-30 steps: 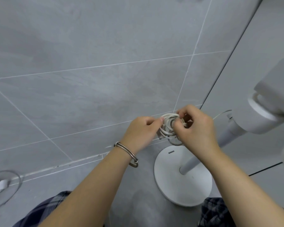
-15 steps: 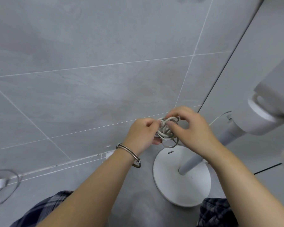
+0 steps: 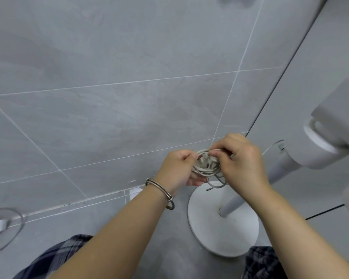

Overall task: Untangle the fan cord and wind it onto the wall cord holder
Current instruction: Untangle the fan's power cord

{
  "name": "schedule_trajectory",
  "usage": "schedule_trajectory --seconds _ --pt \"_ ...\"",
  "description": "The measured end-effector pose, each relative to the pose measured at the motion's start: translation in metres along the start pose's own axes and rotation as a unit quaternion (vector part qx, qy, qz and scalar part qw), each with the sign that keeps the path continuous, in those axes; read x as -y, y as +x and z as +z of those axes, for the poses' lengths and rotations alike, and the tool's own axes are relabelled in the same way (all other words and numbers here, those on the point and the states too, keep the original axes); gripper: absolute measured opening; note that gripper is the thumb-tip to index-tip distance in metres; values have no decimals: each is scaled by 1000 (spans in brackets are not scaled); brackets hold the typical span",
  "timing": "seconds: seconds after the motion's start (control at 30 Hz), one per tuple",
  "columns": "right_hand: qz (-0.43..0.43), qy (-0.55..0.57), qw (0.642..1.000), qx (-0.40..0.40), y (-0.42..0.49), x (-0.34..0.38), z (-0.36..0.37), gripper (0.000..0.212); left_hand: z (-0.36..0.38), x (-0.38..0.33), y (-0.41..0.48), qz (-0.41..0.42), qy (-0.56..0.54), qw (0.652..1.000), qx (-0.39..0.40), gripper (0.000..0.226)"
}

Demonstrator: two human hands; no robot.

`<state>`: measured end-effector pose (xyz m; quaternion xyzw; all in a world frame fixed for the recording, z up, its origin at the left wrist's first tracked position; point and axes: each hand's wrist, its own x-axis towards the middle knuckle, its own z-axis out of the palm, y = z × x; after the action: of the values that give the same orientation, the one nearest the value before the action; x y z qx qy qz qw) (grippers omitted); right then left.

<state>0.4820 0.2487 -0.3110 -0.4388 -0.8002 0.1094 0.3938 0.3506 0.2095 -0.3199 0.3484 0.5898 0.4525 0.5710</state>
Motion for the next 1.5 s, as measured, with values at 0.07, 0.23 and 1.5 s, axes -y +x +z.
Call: schedule_trajectory --seconds 0.07,0.23,1.5 --pt "6 13 1000 -22 0 1 -1 9 0 0 0 -4 -12 1000 -6 25" --pt "88 95 990 -53 -2 11 -5 21 -3 0 0 9 1 1000 -8 21" --pt "323 268 893 163 13 7 -28 17 -33 -20 -4 144 232 962 27 49"
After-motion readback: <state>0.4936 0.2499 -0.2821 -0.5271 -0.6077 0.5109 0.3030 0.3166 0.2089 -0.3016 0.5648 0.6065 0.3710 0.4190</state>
